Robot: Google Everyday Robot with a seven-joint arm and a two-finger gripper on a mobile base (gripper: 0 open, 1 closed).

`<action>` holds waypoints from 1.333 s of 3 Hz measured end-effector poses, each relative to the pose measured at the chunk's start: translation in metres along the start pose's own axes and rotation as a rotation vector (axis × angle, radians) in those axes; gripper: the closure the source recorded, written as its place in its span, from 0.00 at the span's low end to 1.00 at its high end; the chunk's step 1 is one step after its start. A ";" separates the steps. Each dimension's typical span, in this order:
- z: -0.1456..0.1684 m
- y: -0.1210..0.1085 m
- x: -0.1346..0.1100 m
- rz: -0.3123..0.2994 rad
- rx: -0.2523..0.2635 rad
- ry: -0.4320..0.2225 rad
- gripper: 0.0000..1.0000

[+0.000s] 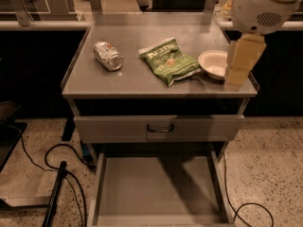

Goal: Place green jalapeno chip bag into middle drawer

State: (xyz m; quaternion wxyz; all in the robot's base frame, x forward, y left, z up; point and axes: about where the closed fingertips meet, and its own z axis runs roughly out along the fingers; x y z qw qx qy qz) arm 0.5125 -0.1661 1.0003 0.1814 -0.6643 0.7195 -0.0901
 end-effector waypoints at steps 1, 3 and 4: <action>0.025 -0.036 -0.041 -0.104 0.016 -0.009 0.00; 0.031 -0.041 -0.049 -0.128 0.029 -0.019 0.00; 0.057 -0.055 -0.050 -0.141 0.054 -0.036 0.00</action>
Offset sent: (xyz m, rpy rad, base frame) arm 0.0408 0.0355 -0.0034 -0.0291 -0.0258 0.0862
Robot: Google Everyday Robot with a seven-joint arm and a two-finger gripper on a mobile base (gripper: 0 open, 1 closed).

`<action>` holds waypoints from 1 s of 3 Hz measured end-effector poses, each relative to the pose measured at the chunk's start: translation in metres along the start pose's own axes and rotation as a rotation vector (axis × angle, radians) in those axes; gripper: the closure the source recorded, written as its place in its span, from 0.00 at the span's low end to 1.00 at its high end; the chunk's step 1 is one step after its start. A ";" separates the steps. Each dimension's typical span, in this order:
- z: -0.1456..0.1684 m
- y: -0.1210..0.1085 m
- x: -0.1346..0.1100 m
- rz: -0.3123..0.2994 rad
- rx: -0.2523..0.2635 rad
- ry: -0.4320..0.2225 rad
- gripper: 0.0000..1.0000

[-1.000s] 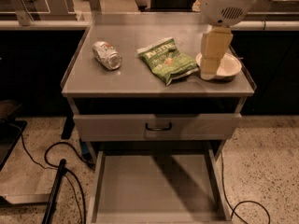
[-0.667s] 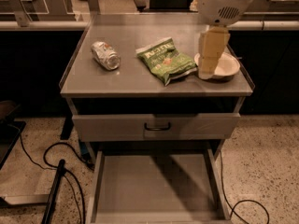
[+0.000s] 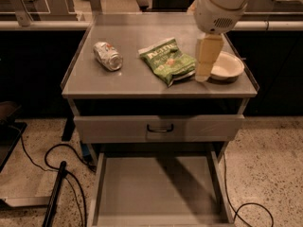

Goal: Place green jalapeno chip bag into middle drawer

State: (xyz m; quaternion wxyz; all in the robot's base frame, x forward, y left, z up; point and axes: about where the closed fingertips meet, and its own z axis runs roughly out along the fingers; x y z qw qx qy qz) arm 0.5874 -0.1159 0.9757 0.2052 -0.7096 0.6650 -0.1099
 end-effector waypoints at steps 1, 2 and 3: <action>0.033 -0.022 -0.006 -0.032 0.022 -0.020 0.00; 0.059 -0.039 -0.010 -0.064 0.030 -0.033 0.00; 0.080 -0.050 -0.014 -0.098 0.024 -0.041 0.00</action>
Offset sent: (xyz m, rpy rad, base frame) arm 0.0903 0.0287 -0.0522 0.0035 -0.0518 0.1052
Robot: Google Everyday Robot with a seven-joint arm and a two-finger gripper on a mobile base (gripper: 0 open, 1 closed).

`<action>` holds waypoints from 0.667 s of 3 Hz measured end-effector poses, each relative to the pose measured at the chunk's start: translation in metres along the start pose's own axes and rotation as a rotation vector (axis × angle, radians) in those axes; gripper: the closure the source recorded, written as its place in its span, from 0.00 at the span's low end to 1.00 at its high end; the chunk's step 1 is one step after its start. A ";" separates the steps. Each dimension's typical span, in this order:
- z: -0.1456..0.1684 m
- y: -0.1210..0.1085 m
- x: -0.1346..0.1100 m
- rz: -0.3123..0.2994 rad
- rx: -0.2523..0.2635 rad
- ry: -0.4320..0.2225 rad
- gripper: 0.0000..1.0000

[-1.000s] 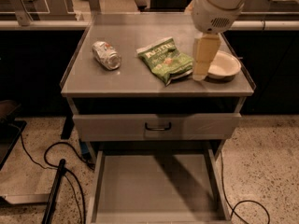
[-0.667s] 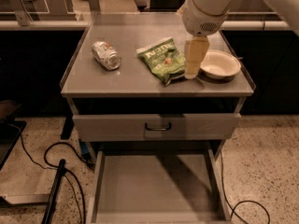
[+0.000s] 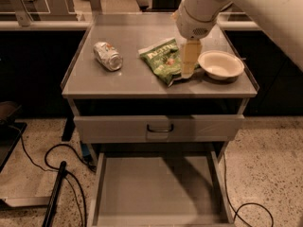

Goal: Place green jalapeno chip bag into middle drawer

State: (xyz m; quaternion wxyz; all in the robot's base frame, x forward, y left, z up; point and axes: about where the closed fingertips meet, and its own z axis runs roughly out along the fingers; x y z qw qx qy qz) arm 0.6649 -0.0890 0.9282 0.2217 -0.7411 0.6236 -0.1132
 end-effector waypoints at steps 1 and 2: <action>0.037 -0.016 -0.005 -0.029 -0.033 -0.028 0.00; 0.046 -0.013 -0.001 -0.022 -0.043 -0.026 0.00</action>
Offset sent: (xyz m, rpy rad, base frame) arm 0.0470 0.0210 -0.0330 0.0151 0.0495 0.0617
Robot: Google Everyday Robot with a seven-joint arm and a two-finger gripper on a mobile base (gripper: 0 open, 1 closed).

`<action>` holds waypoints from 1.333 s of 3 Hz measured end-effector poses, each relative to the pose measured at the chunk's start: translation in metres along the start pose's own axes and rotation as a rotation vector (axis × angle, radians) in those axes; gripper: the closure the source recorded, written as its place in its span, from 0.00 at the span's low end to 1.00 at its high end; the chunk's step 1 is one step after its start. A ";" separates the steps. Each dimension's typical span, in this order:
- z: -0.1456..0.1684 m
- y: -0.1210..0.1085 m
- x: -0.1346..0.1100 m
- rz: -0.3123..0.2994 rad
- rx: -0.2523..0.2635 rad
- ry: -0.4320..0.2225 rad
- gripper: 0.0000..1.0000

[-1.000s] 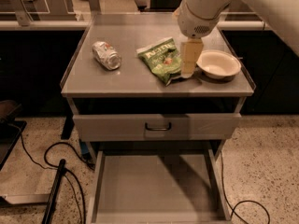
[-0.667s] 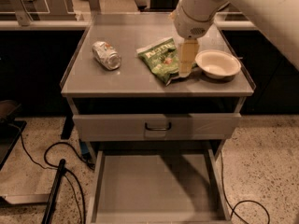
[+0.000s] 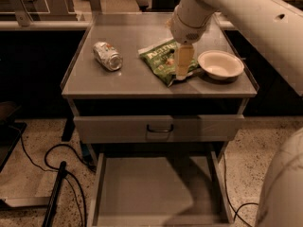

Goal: Place green jalapeno chip bag into middle drawer

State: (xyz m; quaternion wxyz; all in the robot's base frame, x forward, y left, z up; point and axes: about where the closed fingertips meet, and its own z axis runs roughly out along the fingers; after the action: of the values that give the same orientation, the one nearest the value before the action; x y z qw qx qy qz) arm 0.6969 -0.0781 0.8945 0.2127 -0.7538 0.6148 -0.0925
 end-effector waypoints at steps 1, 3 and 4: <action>0.013 -0.006 0.010 0.012 -0.004 0.000 0.00; 0.044 -0.018 0.023 0.004 -0.026 0.003 0.00; 0.056 -0.018 0.024 -0.003 -0.044 -0.001 0.00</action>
Offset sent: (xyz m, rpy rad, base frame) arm 0.0447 -0.0181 -0.0330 -0.0013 0.0190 -0.0177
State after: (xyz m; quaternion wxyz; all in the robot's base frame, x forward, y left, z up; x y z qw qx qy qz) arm 0.7403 -0.0864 0.8491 0.1962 -0.7594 0.6153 -0.0789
